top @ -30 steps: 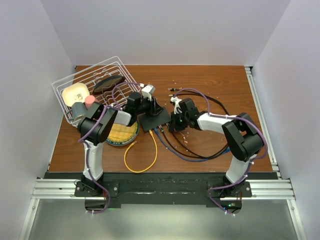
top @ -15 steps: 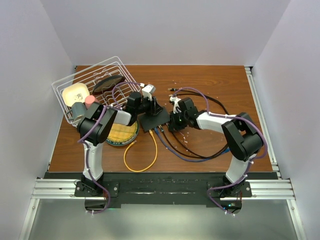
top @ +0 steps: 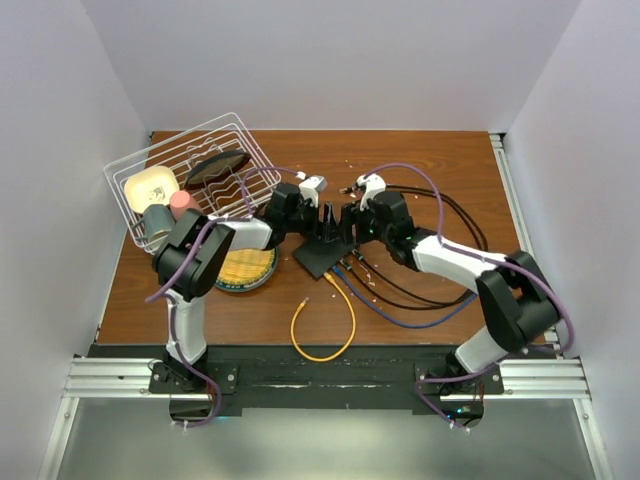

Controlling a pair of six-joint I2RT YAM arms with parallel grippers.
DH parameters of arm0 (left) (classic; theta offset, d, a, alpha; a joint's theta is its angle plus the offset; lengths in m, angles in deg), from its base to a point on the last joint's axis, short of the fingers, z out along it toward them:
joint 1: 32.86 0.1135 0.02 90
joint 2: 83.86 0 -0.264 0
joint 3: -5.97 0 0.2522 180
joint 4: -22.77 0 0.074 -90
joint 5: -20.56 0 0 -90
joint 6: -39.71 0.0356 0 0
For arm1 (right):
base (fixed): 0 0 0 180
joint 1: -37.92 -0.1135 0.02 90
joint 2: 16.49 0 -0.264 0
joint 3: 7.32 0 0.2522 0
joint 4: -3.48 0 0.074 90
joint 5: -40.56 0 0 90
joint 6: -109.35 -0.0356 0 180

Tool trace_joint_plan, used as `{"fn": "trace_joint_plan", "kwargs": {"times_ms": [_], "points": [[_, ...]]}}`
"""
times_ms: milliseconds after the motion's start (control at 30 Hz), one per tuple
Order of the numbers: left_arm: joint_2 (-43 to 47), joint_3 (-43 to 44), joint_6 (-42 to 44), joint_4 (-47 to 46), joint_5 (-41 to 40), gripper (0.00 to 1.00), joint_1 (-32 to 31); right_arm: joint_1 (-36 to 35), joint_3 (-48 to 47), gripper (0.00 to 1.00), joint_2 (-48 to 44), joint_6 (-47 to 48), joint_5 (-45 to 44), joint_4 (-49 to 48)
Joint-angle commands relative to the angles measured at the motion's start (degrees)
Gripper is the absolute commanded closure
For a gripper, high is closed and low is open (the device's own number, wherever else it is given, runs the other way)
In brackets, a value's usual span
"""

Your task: Insert the plug into the switch port

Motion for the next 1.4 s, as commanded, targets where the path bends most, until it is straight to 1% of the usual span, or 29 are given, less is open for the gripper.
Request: {"fn": "trace_joint_plan", "kwargs": {"times_ms": [0, 33, 100, 133, 167, 200, 233, 267, 300, 333, 433, 500, 633, 800, 900, 1033, 1367], "points": [[6.6, -3.3, -4.1, 5.9, -2.4, 0.23, 1.8, 0.3, -0.1, 0.27, -8.6, 1.6, -4.4, -6.3], [9.3, -3.8, -4.0, 5.6, -3.4, 0.22, 2.0, 0.2, -0.1, 0.21, -9.5, 1.6, -4.4, -5.4], [12.4, -5.6, -3.6, 4.9, -6.6, 0.18, 2.3, 0.2, 0.0, 0.16, -11.6, 1.4, -6.0, -3.1], [15.6, -6.3, -3.1, 4.6, -7.7, 0.16, 2.3, 0.3, 0.1, 0.13, -13.7, 1.4, -7.2, -2.4], [17.3, -7.0, -3.1, 4.5, -8.6, 0.13, 2.3, 0.3, 0.2, 0.07, -15.0, 1.5, -7.6, -1.1], [20.6, -8.5, -3.0, 3.4, -10.3, 0.11, 2.3, 0.3, 0.3, 0.05, -16.2, 1.6, -8.1, -0.4], [22.3, -9.3, -3.0, 3.0, -11.2, 0.06, 2.3, 0.2, 0.6, 0.02, -19.1, 1.5, -8.7, 0.3], [23.9, -10.0, -2.8, 2.6, -12.0, 0.04, 2.3, 0.2, 0.9, 0.02, -20.6, 1.7, -8.8, 1.2], [26.9, -11.1, -2.5, 2.4, -13.3, 0.01, 2.3, 0.2, 1.2, 0.02, -22.0, 1.8, -9.1, 1.6], [28.3, -11.5, -1.8, 2.5, -14.2, 0.0, 2.3, 0.3, 1.7, 0.01, -25.2, 1.8, -9.4, 2.1], [33.9, -13.9, -0.1, 1.4, -15.7, 0.0, 2.3, 0.3, 2.9, 0.01, -29.7, 1.8, -10.3, 4.3], [37.4, -15.4, 0.4, 0.3, -16.4, 0.0, 2.3, 0.2, 3.7, 0.01, -34.3, 1.5, -10.8, 6.2], [42.5, -16.3, 1.1, 1.8, -18.1, 0.0, 2.2, 0.3, 8.0, 0.02, -42.0, 1.5, -10.9, 7.6], [49.6, -18.0, 2.6, 3.8, -18.9, 0.0, 2.3, 0.3, 8.1, 0.01, -48.0, 2.5, -12.6, 12.6], [53.3, -19.4, 3.4, 4.0, -21.2, 0.0, 2.3, 0.3, 8.3, 0.01, -49.8, 3.4, -12.4, 13.9], [55.8, -20.8, 4.7, 3.2, -23.3, 0.0, 2.3, 0.2, 8.1, 0.01, -50.8, 3.3, -11.5, 14.3], [54.1, -21.7, 5.4, 1.8, -24.1, 0.0, 2.3, 0.3, 8.1, 0.01, -50.1, 0.4, -13.9, 12.6]]}}
